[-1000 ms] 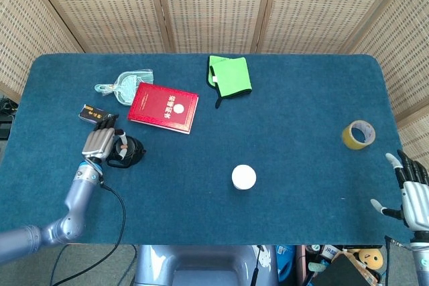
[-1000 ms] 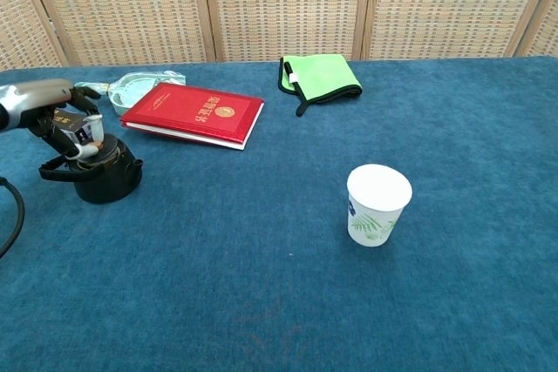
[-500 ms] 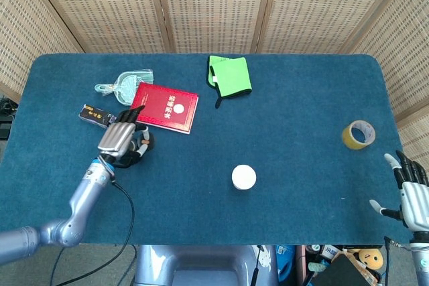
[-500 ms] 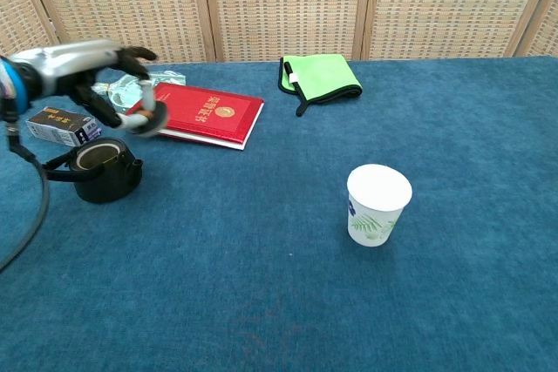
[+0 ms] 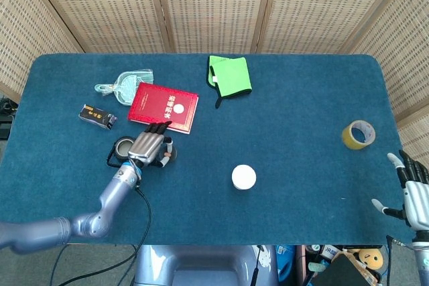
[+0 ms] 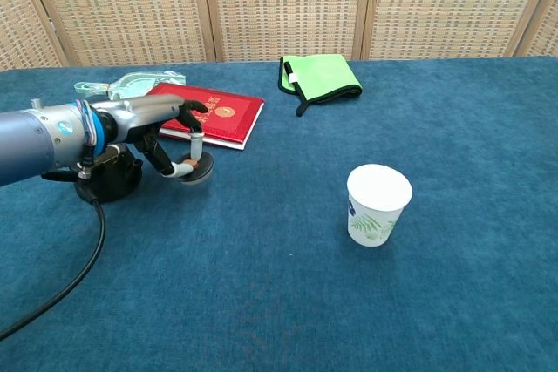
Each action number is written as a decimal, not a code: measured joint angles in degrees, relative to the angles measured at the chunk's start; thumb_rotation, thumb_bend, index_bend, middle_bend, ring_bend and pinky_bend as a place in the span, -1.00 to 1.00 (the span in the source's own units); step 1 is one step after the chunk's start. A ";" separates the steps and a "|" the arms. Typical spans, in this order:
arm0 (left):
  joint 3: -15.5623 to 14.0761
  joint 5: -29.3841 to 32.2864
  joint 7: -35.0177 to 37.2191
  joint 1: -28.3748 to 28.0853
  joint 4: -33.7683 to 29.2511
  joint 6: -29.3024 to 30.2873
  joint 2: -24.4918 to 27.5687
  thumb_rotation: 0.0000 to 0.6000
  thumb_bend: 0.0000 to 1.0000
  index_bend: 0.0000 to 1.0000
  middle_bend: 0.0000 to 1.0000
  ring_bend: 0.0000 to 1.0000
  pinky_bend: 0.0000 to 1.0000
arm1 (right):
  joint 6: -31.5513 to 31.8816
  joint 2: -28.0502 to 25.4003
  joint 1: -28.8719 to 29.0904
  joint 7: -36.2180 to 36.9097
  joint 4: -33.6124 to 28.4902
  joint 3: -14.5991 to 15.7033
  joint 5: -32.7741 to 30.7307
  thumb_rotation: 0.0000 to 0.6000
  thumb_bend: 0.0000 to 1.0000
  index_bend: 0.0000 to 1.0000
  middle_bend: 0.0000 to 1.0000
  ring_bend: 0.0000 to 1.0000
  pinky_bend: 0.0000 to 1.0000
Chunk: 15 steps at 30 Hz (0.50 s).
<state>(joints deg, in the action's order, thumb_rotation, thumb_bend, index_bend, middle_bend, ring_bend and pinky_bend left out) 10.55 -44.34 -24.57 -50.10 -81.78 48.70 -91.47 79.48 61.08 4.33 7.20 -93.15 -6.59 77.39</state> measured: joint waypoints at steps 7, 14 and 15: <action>-0.62 1.61 -0.71 -0.33 0.27 0.14 -0.69 1.00 -0.28 -0.76 -1.00 -1.00 -1.00 | -0.13 -0.06 0.04 0.18 -0.08 -0.05 -0.09 1.00 -1.00 -1.00 -1.00 -1.00 -1.00; -0.64 3.52 -1.93 -0.74 -1.47 0.61 0.33 1.00 -0.30 -0.98 -1.00 -1.00 -1.00 | -0.01 -0.04 0.04 -0.17 -0.27 0.04 0.10 1.00 -1.00 -1.00 -1.00 -1.00 -1.00; -0.51 3.46 -1.76 -0.67 -2.08 0.86 0.78 1.00 -0.30 -0.99 -1.00 -1.00 -1.00 | 0.00 -0.06 0.03 -0.13 -0.28 0.01 0.04 1.00 -1.00 -1.00 -1.00 -1.00 -1.00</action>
<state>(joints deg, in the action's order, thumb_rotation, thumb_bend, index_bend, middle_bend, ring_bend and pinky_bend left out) 10.04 -40.88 -26.33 -50.77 -83.86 49.56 -90.68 79.48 61.02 4.36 7.07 -93.44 -6.58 77.43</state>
